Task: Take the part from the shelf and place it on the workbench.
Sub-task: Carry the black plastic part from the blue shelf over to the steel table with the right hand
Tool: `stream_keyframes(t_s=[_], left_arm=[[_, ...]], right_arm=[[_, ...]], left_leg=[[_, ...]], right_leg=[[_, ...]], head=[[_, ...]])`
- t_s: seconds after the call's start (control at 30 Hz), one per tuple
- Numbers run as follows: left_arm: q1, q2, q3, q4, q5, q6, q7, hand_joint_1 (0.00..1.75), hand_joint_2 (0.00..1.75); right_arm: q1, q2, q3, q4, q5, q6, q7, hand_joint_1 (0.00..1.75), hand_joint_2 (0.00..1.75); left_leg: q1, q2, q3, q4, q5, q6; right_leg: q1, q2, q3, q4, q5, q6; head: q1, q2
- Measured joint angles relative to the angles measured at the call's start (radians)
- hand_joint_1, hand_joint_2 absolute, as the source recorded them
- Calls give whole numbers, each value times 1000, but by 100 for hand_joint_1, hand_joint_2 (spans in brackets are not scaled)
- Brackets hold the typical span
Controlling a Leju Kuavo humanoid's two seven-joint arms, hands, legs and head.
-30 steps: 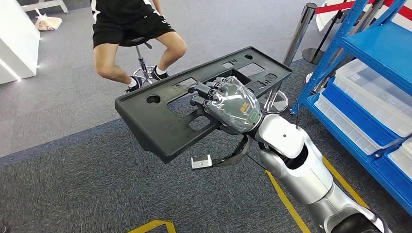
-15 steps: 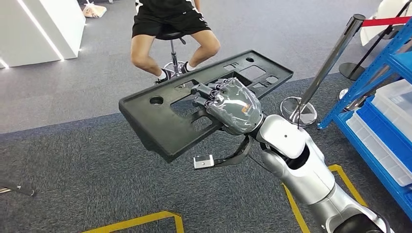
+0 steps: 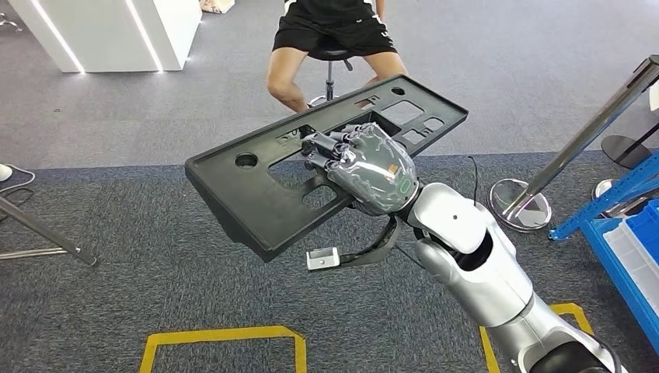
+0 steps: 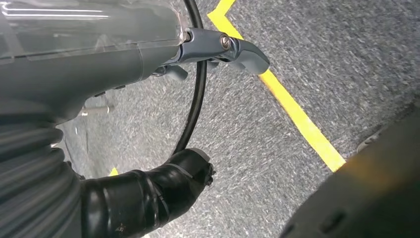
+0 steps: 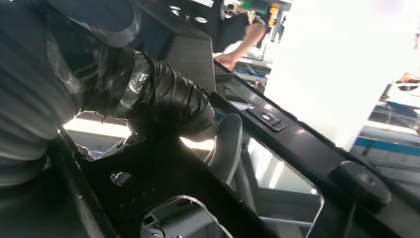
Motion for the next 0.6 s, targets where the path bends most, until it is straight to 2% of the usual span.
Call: stream_keyframes(t_s=[0.07, 0.13, 0.17, 0.2, 0.23, 0.27, 0.3, 0.37, 0.4, 0.43, 0.5, 0.53, 0.6], left_arm=[[0, 0, 0, 0, 0, 0, 0, 0, 175], [-2, 0, 0, 0, 0, 0, 0, 0, 175], [-2, 0, 0, 0, 0, 0, 0, 0, 175], [-2, 0, 0, 0, 0, 0, 0, 0, 175], [-2, 0, 0, 0, 1, 0, 0, 0, 175], [-3, 0, 0, 0, 1, 0, 0, 0, 175], [-3, 0, 0, 0, 1, 0, 0, 0, 175], [-4, -1, 0, 0, 1, 0, 0, 0, 175], [-3, -2, 0, 0, 1, 0, 0, 0, 175], [-2, -3, 0, -1, 2, -1, 0, 0, 175], [2, -3, 0, -1, 2, -1, 0, 0, 175], [4, -2, 0, -1, 2, -1, 0, 0, 175], [3, -1, 0, -1, 3, -1, 0, 0, 175]], right_arm=[[0, 1, 0, 0, 0, 0, 0, 175, 175], [1, -1, 0, 0, 0, 0, 0, 175, 175], [2, -2, 0, 0, 0, 0, 0, 175, 175], [4, -2, 0, 1, 0, 0, 0, 175, 175], [6, -3, 0, 1, 0, 0, 0, 175, 175], [6, -3, 0, 1, 0, 0, 0, 175, 175], [6, -3, 0, 1, 0, 0, 0, 175, 175], [6, -3, 0, 1, 0, 0, 0, 175, 175], [5, -3, 0, 1, 0, 0, 0, 175, 175], [4, -4, 0, 0, 0, 0, 0, 175, 175], [2, -4, 0, 0, 0, 0, 0, 175, 175], [1, -3, 0, 0, 0, 0, 0, 175, 175], [-1, -3, 0, 0, 0, 0, 0, 175, 175]], left_leg=[[3, -18, 4, -11, 8, 16], [3, -37, 5, -15, 11, 26], [1, -47, 5, -14, 11, 28], [-1, -60, 5, -12, 11, 30], [-3, -73, 4, -10, 10, 31], [-5, -87, 5, -7, 9, 31], [-5, -101, 5, -3, 8, 31], [-5, -124, 2, 5, 5, 27], [-4, -134, -2, 6, 5, 23], [-2, -142, -6, 7, 7, 18], [0, -159, -11, 3, 10, 6], [-2, -150, -13, 7, 6, 2], [-4, -98, -38, 64, -31, -7]], right_leg=[[-5, 43, -14, 37, -29, 9], [-6, 100, -71, 155, -91, 10], [-5, 111, -108, 225, -119, 9], [-4, 115, -137, 278, -133, 9], [-3, 117, -150, 296, -125, 7], [-3, 119, -142, 269, -96, 3], [-1, 125, -116, 207, -55, -1], [1, 160, -58, 70, 7, -11], [3, 171, -42, 32, 20, -14], [5, 176, -37, 16, 22, -17], [5, 156, -34, 7, 27, -21], [3, 146, -29, -2, 30, -26], [-2, 122, -16, -20, 36, -37]], head=[[0, 0], [1, 0], [1, 0], [1, 0], [1, 0], [1, 0], [1, 0], [1, 0], [1, 0], [1, 0], [2, 0], [2, 0], [-1, 0]])
